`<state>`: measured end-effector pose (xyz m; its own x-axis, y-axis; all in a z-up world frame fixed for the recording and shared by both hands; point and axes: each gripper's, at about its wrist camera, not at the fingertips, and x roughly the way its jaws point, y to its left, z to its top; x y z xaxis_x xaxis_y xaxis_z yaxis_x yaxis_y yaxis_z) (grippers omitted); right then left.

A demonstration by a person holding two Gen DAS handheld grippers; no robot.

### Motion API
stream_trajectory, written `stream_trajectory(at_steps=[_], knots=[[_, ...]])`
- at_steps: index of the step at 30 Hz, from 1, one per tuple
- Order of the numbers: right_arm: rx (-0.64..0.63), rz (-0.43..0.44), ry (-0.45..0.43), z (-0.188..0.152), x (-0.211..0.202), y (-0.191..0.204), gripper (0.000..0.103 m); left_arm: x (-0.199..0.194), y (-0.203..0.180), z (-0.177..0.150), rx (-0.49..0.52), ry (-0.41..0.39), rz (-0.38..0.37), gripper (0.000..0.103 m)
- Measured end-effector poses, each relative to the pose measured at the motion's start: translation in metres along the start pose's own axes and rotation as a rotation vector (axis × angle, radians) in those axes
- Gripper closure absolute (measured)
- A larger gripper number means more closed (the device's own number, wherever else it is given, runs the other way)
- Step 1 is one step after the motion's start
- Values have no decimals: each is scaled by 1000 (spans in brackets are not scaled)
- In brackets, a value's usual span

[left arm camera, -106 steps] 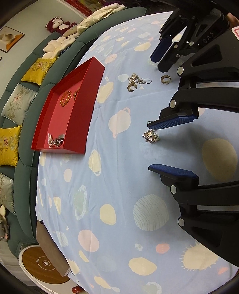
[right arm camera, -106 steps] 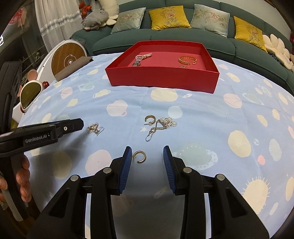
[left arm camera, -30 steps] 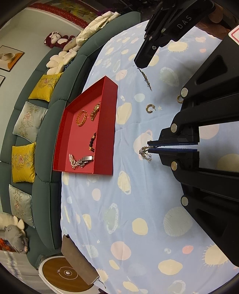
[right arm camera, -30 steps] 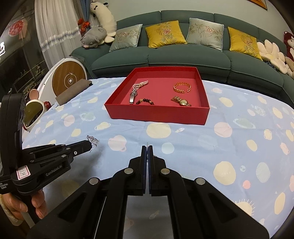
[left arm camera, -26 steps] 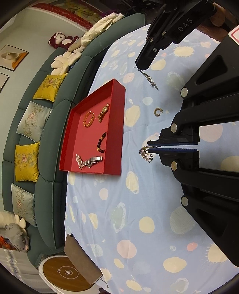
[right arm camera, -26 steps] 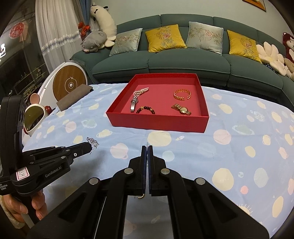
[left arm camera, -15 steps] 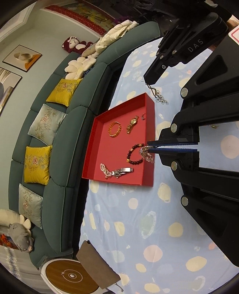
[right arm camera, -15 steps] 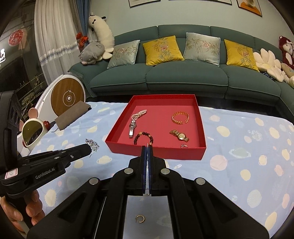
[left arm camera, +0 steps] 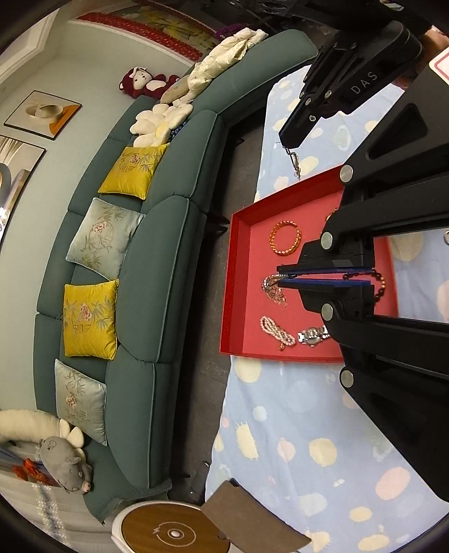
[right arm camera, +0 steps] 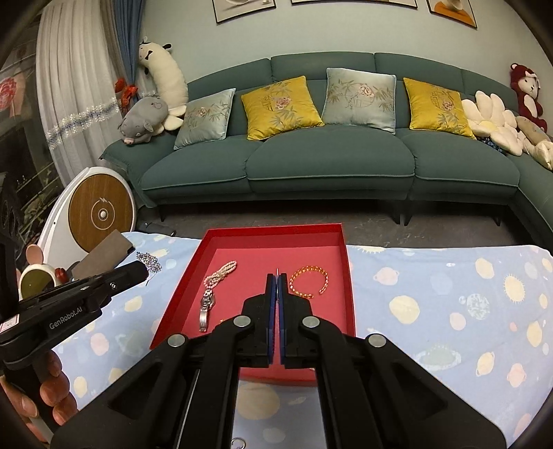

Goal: Organize jewelry
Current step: 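Carry both silver earrings into the red tray and open both tools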

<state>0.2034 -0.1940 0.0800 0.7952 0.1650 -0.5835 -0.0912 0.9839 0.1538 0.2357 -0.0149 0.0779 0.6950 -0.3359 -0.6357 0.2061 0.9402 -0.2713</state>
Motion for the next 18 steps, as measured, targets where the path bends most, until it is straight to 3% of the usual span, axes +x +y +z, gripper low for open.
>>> stream_trajectory(at_steps=[10,18], knots=[[-5,-31,70,1,67,-13,103,70,7,9,-22,72,14,102],[-12,-42,75,-3,86,-22,98,92,19,1,-76,114,23,99]])
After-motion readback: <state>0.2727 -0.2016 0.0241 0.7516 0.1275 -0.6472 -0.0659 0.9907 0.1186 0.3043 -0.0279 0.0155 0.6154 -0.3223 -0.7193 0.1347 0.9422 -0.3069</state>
